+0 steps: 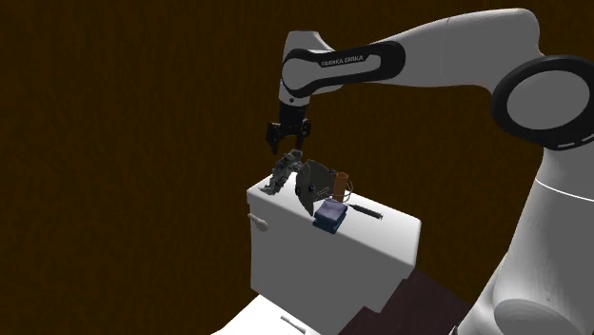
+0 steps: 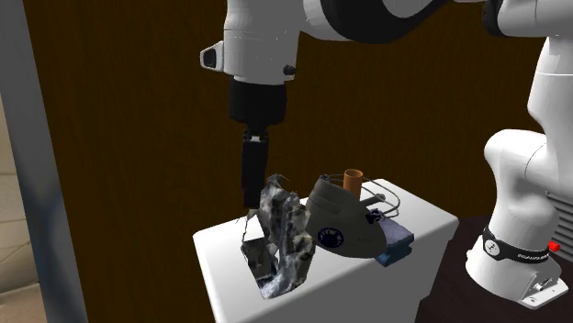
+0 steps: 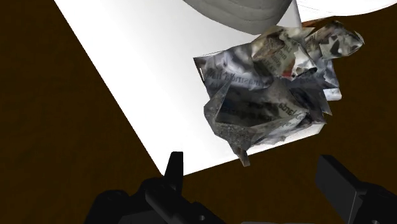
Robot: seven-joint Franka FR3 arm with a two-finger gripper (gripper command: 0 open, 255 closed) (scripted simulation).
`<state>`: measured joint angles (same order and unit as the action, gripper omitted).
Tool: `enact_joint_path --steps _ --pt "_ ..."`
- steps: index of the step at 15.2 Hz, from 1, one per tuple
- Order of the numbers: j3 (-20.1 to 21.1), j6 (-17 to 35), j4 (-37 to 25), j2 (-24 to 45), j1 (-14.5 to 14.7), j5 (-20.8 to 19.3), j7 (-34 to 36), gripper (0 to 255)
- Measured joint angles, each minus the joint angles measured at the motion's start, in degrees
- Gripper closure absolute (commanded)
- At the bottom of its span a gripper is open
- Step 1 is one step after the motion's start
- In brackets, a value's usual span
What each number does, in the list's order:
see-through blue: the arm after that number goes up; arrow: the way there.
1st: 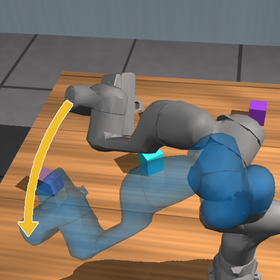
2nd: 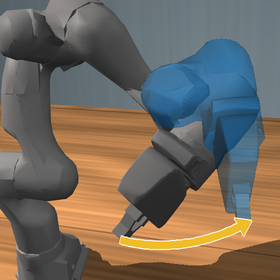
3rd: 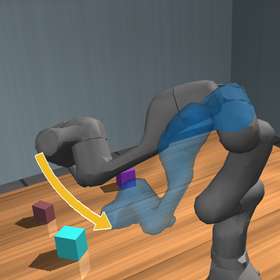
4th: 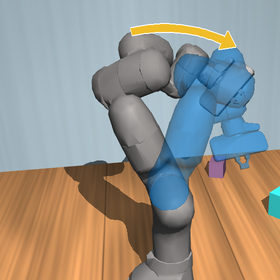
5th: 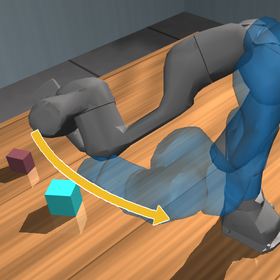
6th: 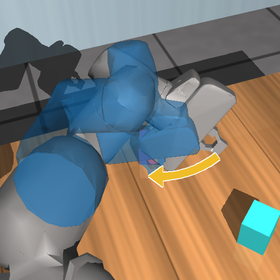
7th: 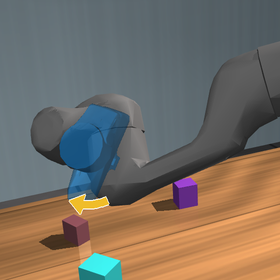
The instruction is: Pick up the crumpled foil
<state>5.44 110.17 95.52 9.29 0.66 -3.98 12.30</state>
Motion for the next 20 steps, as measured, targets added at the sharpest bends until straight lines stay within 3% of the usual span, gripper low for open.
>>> enact_joint_path --steps 8,9,20 --pt "-0.12 4.77 2.32 2.56 0.06 -0.52 0.71 0" --pt "-0.10 4.99 2.48 2.60 0.09 -0.54 0.77 255" --pt "-0.06 4.87 2.41 2.47 0.13 -0.51 0.81 255"
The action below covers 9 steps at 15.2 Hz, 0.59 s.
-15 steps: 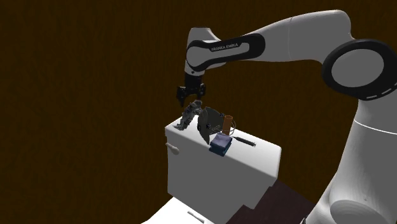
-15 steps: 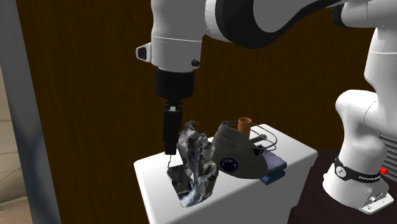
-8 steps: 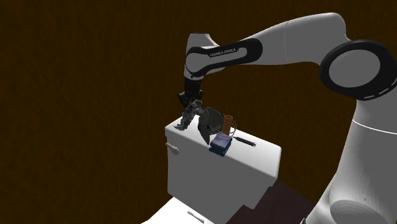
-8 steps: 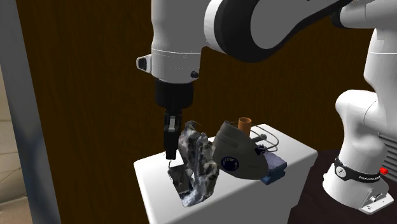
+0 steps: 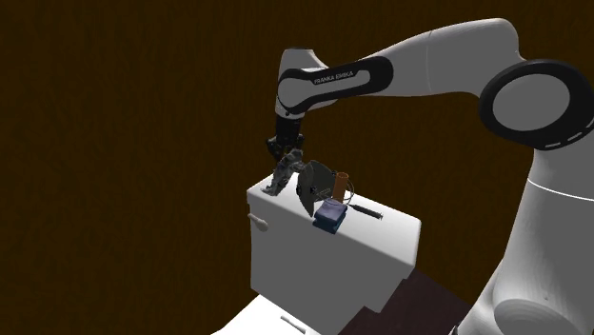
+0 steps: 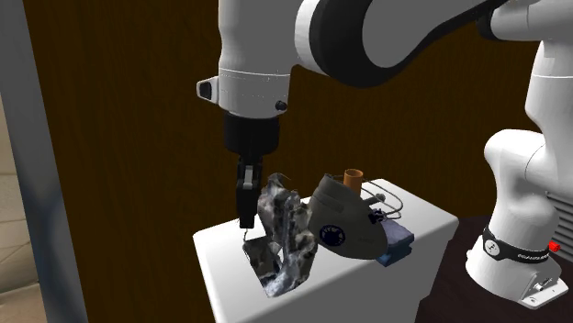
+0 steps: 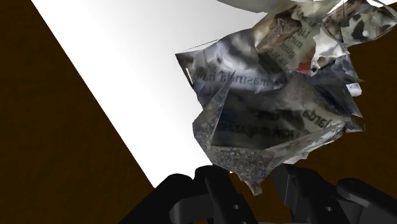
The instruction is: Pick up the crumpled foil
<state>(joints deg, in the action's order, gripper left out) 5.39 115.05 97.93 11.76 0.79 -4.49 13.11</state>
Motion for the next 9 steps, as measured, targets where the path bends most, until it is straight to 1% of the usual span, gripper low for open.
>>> enact_joint_path --steps 9 --pt "0.08 -6.17 -5.34 -0.79 0.07 0.21 -0.32 255"
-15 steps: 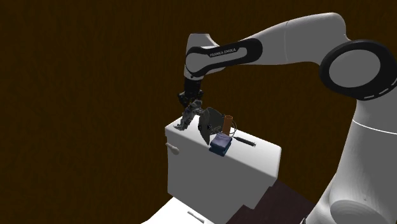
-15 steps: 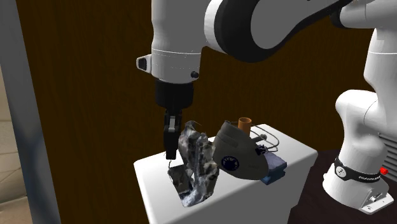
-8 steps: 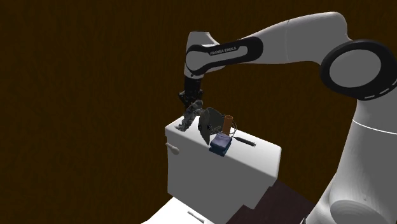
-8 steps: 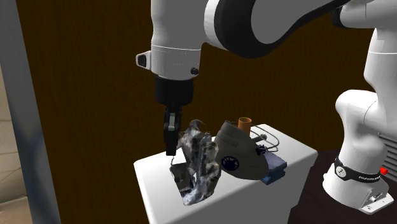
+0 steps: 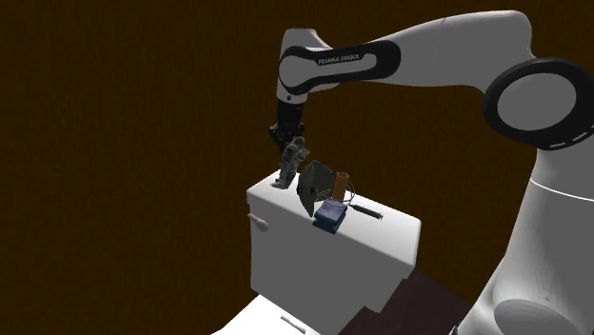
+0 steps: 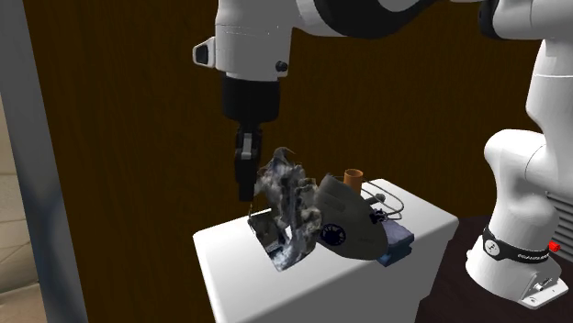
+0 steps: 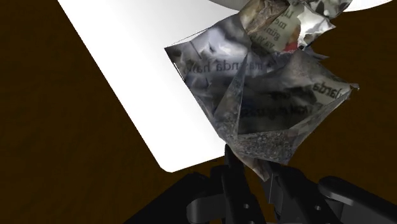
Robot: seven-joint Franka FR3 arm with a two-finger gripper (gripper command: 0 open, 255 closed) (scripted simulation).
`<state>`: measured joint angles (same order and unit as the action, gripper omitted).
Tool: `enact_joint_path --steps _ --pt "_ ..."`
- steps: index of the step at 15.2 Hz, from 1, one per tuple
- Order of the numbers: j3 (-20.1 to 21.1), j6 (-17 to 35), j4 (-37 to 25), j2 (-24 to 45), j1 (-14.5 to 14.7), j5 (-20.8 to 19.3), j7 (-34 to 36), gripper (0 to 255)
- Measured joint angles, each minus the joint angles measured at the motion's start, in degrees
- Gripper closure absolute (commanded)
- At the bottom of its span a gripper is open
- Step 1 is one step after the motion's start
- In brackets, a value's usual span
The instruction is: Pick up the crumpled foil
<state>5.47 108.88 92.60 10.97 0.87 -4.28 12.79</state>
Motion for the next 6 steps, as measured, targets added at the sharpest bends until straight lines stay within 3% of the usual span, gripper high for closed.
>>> enact_joint_path --steps 6 --pt "0.01 -4.56 -4.91 0.34 0.03 0.06 -0.31 255"
